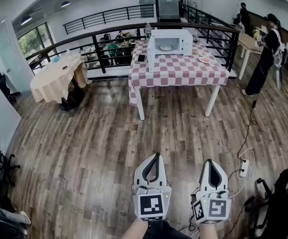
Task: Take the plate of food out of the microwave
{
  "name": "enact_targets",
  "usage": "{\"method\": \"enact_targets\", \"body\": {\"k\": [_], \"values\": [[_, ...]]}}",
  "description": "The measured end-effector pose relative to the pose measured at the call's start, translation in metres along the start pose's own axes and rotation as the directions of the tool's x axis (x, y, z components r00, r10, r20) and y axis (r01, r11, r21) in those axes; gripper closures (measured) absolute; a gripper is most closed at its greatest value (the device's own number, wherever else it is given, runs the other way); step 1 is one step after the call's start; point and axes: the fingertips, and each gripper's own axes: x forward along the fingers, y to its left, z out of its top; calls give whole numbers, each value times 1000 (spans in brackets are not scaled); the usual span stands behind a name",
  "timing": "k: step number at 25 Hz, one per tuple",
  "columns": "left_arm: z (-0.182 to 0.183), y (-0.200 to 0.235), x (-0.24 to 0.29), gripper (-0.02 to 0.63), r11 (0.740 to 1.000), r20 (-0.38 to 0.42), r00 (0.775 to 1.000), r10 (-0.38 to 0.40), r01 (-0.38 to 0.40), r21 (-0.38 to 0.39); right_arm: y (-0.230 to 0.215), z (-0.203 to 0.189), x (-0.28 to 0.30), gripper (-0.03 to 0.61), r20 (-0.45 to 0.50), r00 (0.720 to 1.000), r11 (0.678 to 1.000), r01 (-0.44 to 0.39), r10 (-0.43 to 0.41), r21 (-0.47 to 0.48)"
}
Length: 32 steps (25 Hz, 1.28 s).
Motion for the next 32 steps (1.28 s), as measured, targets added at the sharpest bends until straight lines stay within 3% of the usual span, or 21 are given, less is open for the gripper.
{"method": "enact_targets", "body": {"k": [6,10,23,32], "values": [[-6,3,18,584,1000,-15,1000,10,-10,-7,-7,-8,18,580,-2,1000,1000,-2,2,22],[-7,13,46,584,1000,17,1000,9,-9,0,-9,-8,43,578,-3,1000,1000,0,0,14],[-11,82,180,584,999,7,999,-31,32,-38,-4,-13,191,578,7,999,999,38,-38,27],[-14,107,236,584,998,-6,999,-37,37,-51,-9,-17,247,579,-8,999,998,50,-50,24]]}}
